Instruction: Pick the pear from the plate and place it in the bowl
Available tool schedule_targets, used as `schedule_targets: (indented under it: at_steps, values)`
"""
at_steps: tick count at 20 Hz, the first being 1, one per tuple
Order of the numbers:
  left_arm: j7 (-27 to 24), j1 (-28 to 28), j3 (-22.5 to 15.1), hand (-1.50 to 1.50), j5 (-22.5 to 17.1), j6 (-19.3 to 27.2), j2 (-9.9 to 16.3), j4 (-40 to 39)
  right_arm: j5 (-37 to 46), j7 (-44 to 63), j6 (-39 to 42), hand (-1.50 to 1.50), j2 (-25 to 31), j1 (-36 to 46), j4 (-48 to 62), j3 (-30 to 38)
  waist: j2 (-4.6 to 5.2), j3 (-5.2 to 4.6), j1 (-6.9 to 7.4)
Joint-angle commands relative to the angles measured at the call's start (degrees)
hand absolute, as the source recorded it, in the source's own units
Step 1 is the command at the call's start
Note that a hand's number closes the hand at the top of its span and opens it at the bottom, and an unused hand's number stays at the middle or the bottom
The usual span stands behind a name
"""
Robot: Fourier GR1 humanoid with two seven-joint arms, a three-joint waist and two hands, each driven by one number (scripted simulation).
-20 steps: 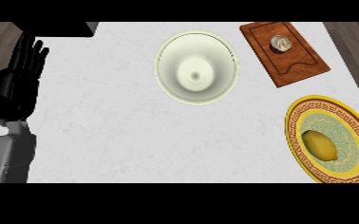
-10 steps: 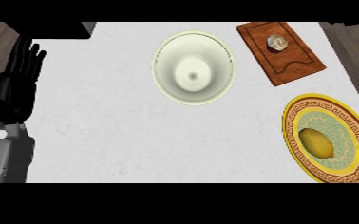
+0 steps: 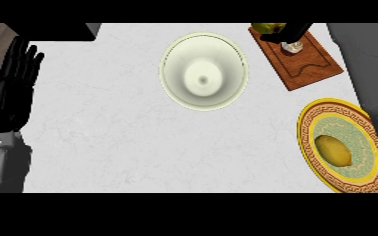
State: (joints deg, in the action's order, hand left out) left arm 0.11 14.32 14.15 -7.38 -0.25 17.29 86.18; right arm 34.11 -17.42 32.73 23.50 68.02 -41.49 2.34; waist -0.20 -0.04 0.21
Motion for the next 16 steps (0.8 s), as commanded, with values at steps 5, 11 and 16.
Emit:
schedule_targets:
  at_steps: [5,11,16]
  values:
    - [-0.01,3.1,-0.67,0.0,1.03,1.38,-0.93,-1.55,3.9,6.8,-7.06,1.5,-11.15,-4.55,-2.57,-4.34,0.27,0.03,0.03]
    - [-1.94,0.17,-0.84,0.0,0.73,0.03,-1.37,-0.12,11.3,8.35,-20.77,1.5,-15.19,-6.79,7.15,-6.64,0.74,0.03,1.21]
    - [-2.31,1.8,0.34,0.0,0.14,-0.28,-0.59,-2.21,8.67,9.3,-23.98,-1.5,-19.03,-9.3,12.54,-3.07,0.84,0.05,1.13]
